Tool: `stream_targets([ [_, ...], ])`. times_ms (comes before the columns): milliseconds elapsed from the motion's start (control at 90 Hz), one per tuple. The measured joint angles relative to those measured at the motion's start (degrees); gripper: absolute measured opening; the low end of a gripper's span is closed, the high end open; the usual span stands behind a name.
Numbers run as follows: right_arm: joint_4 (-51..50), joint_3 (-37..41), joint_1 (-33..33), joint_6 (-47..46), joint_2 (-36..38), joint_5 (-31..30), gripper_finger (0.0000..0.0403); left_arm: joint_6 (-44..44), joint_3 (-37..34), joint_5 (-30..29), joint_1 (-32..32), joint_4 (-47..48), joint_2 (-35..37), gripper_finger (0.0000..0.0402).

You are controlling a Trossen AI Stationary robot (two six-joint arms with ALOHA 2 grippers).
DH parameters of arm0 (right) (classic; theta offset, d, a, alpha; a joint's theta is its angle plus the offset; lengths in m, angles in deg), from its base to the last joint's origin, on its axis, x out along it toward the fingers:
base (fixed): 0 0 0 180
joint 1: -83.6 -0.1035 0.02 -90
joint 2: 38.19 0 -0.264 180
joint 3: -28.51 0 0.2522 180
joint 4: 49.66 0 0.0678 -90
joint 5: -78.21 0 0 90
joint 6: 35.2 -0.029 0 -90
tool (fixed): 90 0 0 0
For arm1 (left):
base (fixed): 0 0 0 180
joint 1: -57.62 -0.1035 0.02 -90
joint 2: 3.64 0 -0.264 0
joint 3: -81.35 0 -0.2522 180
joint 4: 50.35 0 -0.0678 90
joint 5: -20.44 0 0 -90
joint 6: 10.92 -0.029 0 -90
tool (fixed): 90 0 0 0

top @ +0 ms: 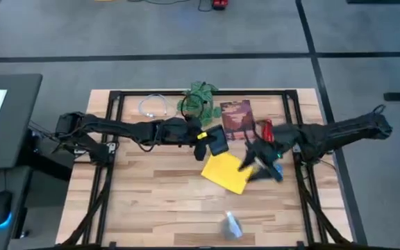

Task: Apply microfiber cloth
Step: Spray the front of the cellphone with the spray cleaning bottle

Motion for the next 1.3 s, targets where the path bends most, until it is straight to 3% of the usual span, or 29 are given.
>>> stream_targets([
  [78,1.4,-0.1,-6.8,-1.8,-0.8,-0.9,0.0273,0.1,0.0,0.5,0.1,0.8,0.0,0.0004],
  [222,4.7,-0.2,-16.5,-8.2,-4.3,-8.1,0.0275,0.5,0.0,0.3,0.0,0.4,0.0,0.0004],
  [378,10.5,-0.3,-22.4,-11.0,-11.0,-12.2,0.0272,-0.2,0.0,0.9,0.0,0.9,0.0,0.0005],
  [489,10.4,-2.8,-24.8,-10.9,-15.6,-19.5,0.0256,-0.9,0.0,2.6,0.0,1.1,0.0,0.0007],
  [856,10.1,-8.9,-28.3,-6.5,-26.3,-35.3,0.0205,-3.0,0.0,5.7,0.0,2.3,0.1,0.0010],
  [1189,14.3,-10.0,-27.5,-12.7,-29.6,-36.1,0.0205,-3.6,0.0,7.1,0.0,3.5,0.1,0.0011],
  [1300,14.0,-10.0,-27.3,-9.7,-29.6,-35.6,0.0205,-3.7,0.0,7.1,0.0,4.1,0.1,0.0011],
])
